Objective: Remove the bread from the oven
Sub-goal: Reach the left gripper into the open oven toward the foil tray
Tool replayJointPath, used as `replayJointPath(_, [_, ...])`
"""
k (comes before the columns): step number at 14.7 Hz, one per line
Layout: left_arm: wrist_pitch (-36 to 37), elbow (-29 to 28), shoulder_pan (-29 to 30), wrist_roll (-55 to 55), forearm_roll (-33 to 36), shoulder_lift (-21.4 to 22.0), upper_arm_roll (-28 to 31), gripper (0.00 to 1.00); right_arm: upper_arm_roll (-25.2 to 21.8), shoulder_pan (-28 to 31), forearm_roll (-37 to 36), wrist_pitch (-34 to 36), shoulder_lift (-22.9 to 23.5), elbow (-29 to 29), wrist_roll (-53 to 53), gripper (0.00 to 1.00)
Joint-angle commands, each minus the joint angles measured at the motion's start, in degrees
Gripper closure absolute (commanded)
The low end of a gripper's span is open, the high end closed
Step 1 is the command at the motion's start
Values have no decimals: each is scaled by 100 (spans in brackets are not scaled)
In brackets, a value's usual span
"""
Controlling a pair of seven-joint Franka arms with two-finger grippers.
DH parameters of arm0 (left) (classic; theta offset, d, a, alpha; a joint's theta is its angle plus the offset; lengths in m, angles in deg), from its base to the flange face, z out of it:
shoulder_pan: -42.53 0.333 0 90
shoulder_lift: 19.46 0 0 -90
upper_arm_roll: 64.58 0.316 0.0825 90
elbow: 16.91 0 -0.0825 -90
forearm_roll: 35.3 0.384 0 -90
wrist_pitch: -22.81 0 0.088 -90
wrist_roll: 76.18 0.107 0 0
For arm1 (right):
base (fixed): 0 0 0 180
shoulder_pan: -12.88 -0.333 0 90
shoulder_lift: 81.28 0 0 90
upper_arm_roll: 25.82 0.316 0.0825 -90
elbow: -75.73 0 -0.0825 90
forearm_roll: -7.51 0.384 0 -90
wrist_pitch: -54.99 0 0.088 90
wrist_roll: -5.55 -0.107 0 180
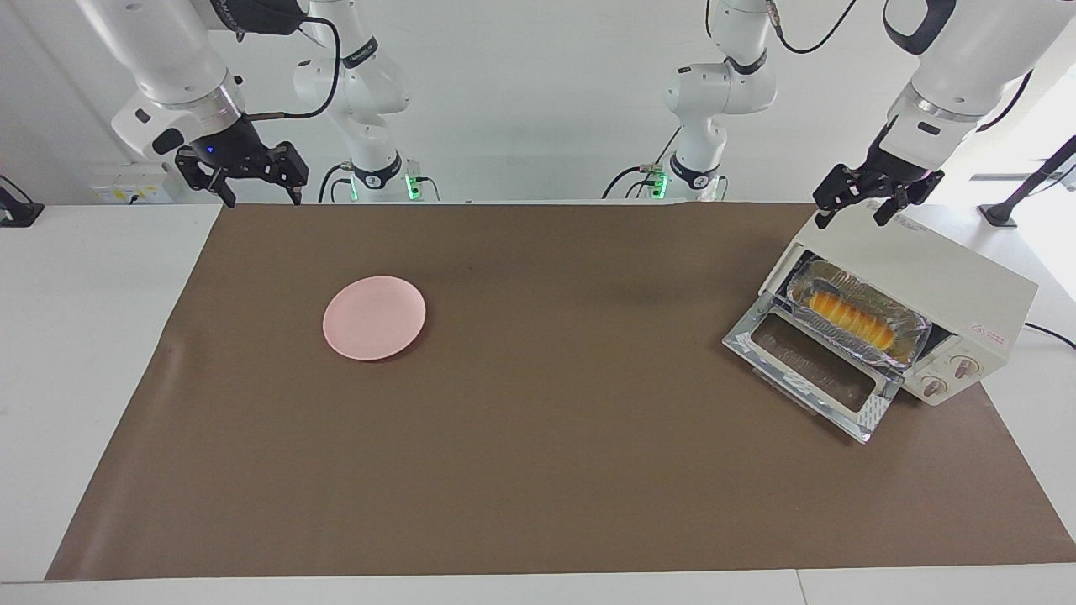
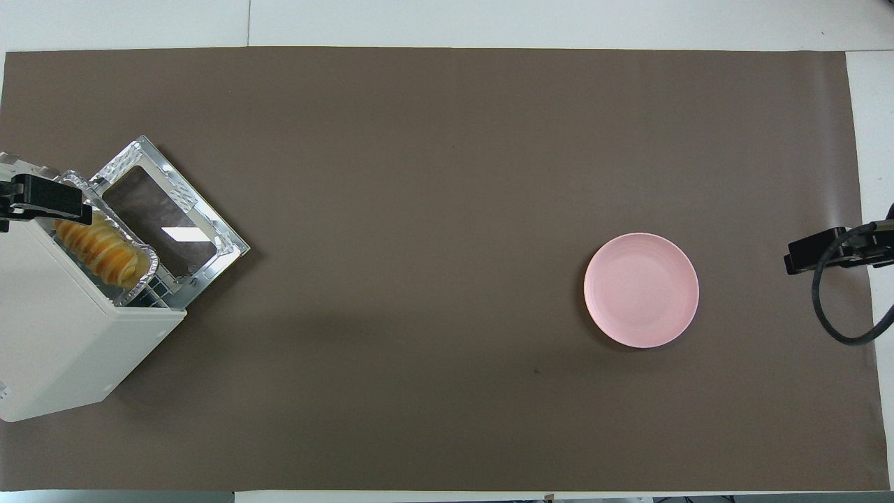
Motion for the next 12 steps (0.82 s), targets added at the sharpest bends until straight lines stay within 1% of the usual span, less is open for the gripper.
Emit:
replayJointPath(1, [-55,92,0,-41,-61,-64,-27,0,73,109,80,38,-82,64,68,0])
replayJointPath(4, [-55,101,35,-93,-131,-73,-27,0,73,117,72,38,-82,64,68,0])
replayJointPath(5, [-3,109,70,-146,-270,-143,-1,0,73,109,72,38,-82,64,68,0])
replayJointPath(6, [-37,162,79,-590,-315,-344,8,0,73,117,80,38,-82,64,68,0])
replayJointPath(7, [-160,362,79,-1430,-307,-615,17,0,73,117,80,38,-82,64,68,0])
replayJointPath(9, [-572,426,175,-2506,-298,-846,26,0,73,109,72,38,-82,64,68,0])
replayJointPath(10, [-730,426,167,-3050,-237,-1029,34,0,73,117,72,38,-82,64,68,0])
replayJointPath(12, [-1020,435,-17,-4351,436,-1460,26,0,73,109,80,38,-82,64,68,0])
